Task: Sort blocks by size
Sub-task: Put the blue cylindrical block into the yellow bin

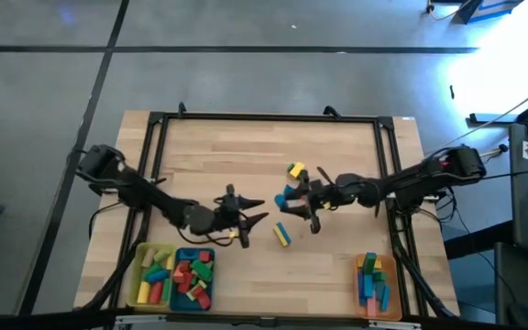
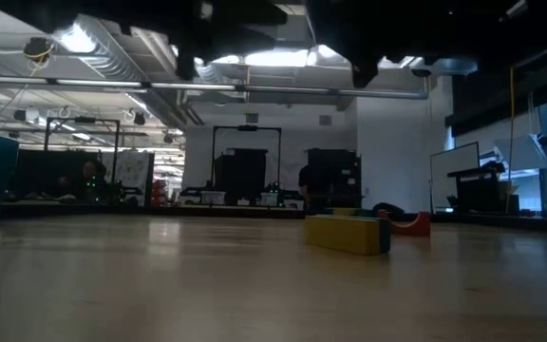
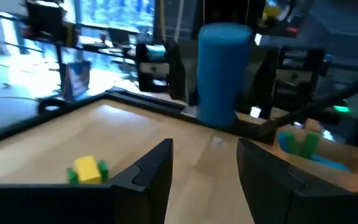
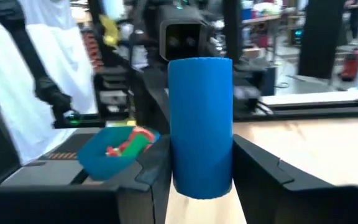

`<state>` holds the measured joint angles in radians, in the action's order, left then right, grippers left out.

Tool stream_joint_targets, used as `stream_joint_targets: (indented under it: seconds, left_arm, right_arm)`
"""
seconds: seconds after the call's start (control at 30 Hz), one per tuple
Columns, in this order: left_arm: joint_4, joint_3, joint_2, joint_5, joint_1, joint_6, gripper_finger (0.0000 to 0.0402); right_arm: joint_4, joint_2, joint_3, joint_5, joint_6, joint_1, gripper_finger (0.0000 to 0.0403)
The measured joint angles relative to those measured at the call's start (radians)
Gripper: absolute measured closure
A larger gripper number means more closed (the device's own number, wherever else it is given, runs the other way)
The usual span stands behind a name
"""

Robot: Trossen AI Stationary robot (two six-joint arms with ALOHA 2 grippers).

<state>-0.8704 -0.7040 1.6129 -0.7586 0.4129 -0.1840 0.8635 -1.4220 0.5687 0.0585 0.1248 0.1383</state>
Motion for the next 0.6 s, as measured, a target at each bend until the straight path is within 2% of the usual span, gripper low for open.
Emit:
stream_joint_targets:
  seconds: [0.1, 0.2, 0.6]
  left_arm:
    - [-0.043, -0.006, 0.037, 0.092, -0.03, -0.049, 0.0244]
    - [-0.029, -0.016, 0.038, 0.129, -0.051, -0.093, 0.0244]
    - [-0.027, -0.04, 0.033, 0.111, -0.069, -0.046, 0.0244]
  right_arm:
    - [-0.002, -0.027, 0.011, 0.042, -0.001, 0.0, 0.026]
    - [-0.01, -0.037, 0.013, 0.048, -0.001, 0.0, 0.026]
    - [-0.038, -0.035, 0.013, 0.056, -0.001, 0.0, 0.026]
